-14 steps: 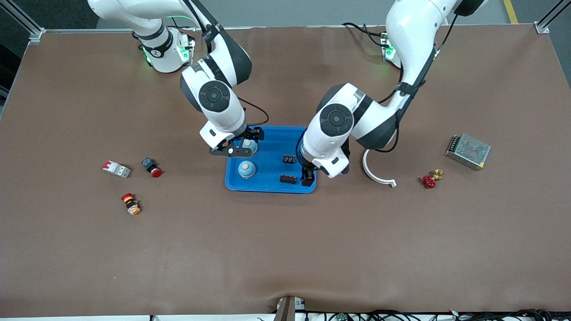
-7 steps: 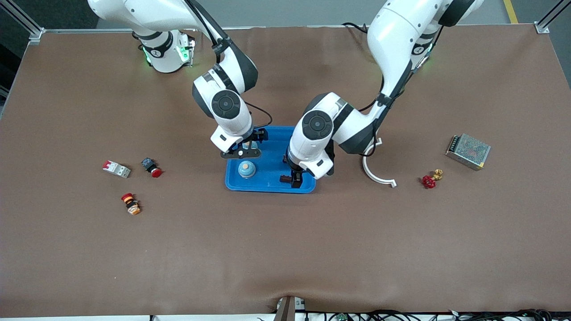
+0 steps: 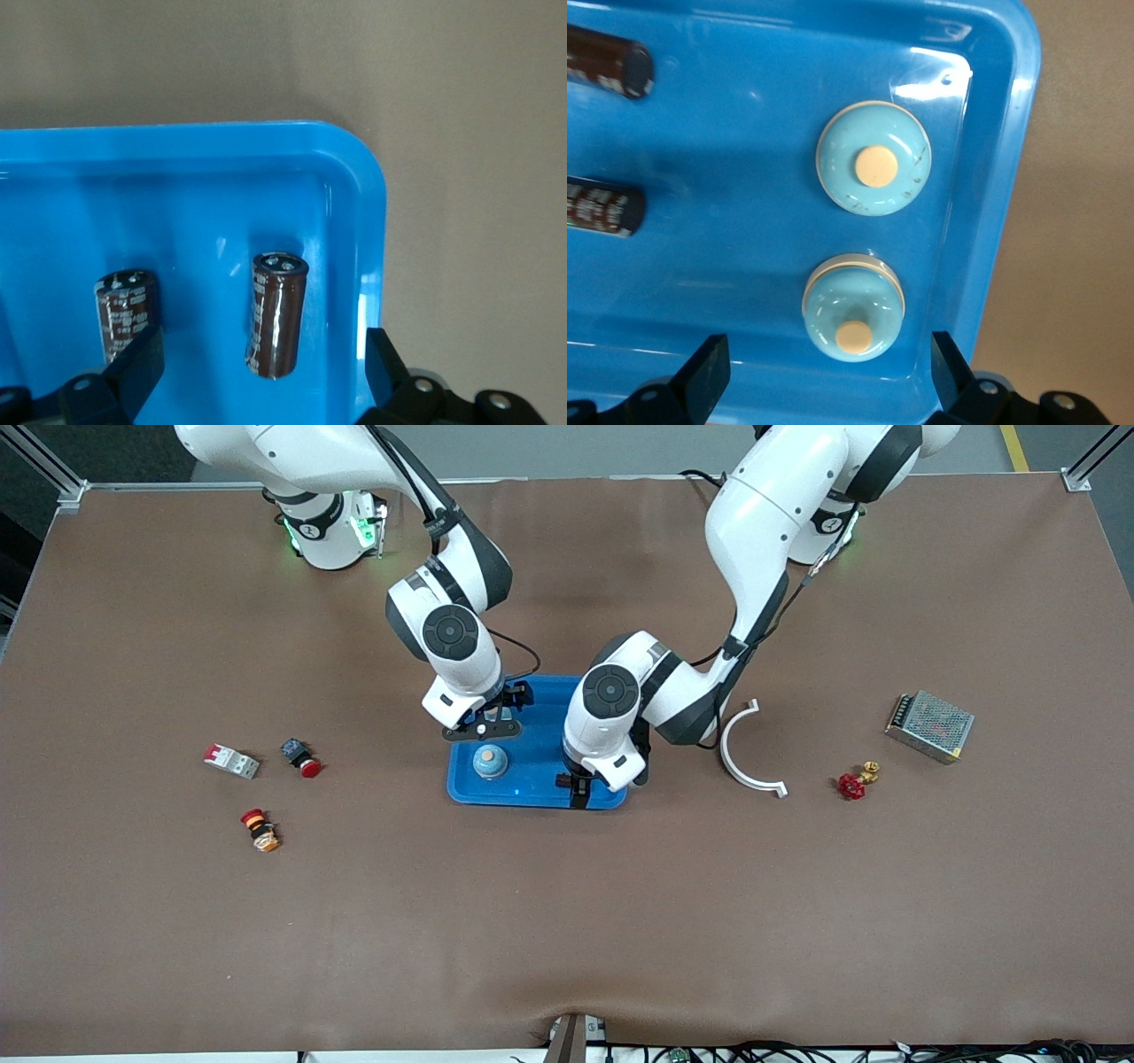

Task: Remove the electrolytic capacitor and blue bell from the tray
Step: 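Lower the left gripper over a capacitor while the right gripper lowers over a bell, then grasp the black capacitor with the left gripper while the right gripper grasps the bell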

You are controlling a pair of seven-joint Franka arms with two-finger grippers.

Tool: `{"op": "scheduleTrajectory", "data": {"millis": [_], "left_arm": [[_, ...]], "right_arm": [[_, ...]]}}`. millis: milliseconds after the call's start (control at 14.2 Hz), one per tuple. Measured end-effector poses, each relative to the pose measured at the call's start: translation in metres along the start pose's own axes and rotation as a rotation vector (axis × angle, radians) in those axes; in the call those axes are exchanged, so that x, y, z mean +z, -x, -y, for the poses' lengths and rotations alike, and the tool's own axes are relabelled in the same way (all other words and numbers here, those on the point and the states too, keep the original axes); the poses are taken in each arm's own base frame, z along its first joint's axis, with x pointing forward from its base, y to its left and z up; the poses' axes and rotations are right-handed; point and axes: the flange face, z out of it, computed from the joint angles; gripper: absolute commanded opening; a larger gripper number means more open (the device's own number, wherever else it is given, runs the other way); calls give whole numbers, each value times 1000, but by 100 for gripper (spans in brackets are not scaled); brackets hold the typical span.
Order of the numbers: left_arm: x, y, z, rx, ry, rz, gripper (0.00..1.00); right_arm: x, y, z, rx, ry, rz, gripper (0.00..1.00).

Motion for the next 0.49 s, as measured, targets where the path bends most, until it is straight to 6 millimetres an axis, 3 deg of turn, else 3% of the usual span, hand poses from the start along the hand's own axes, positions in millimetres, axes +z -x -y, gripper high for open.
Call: {"op": "scheduleTrajectory", "data": {"millis": [493], "left_arm": [[13,-1,-1,31,13,6,100]], "right_arm": [[19,9,-4,-21,13,2,100]]}}
